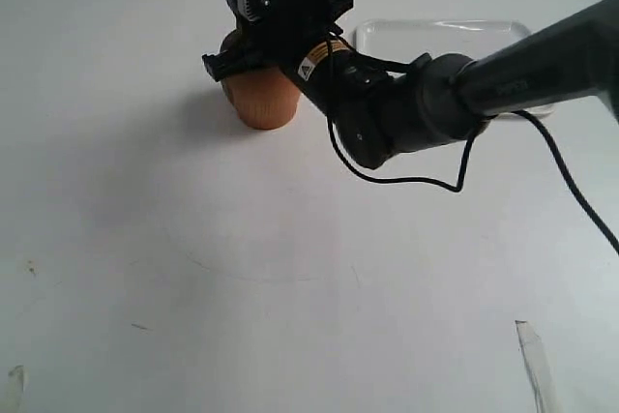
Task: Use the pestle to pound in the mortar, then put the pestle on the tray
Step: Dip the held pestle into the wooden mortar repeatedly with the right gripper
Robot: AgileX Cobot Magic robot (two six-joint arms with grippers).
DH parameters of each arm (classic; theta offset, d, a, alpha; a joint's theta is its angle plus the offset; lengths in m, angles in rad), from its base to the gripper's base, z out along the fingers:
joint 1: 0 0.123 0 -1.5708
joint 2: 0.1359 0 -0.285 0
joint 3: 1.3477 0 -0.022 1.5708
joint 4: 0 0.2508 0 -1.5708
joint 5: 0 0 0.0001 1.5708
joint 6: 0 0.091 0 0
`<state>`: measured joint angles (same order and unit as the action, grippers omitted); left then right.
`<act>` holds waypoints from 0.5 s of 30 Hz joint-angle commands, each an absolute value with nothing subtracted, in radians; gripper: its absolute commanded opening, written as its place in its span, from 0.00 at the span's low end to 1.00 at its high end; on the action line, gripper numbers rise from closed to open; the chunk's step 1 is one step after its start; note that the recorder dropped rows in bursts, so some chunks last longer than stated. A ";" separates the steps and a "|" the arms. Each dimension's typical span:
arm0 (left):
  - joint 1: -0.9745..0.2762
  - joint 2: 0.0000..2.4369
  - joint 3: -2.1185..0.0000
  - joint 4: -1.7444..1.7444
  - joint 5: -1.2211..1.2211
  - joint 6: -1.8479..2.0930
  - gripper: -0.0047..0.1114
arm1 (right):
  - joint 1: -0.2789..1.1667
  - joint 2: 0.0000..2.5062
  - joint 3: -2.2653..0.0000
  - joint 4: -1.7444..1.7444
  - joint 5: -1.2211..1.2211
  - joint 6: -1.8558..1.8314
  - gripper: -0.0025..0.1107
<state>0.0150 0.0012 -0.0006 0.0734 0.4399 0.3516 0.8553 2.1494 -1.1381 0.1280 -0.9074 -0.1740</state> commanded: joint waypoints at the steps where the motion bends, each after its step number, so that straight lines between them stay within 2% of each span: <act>1: 0.007 0.000 0.000 0.066 0.437 0.343 0.04 | 0.849 2.052 -1.130 0.119 -0.878 -0.187 0.02; 8: 0.007 0.000 0.000 0.066 0.437 0.343 0.04 | 0.849 1.860 -1.130 0.119 -0.854 -0.215 0.02; 15: 0.007 0.000 0.000 0.066 0.437 0.343 0.04 | 0.849 1.967 -1.130 0.119 -0.784 -0.213 0.02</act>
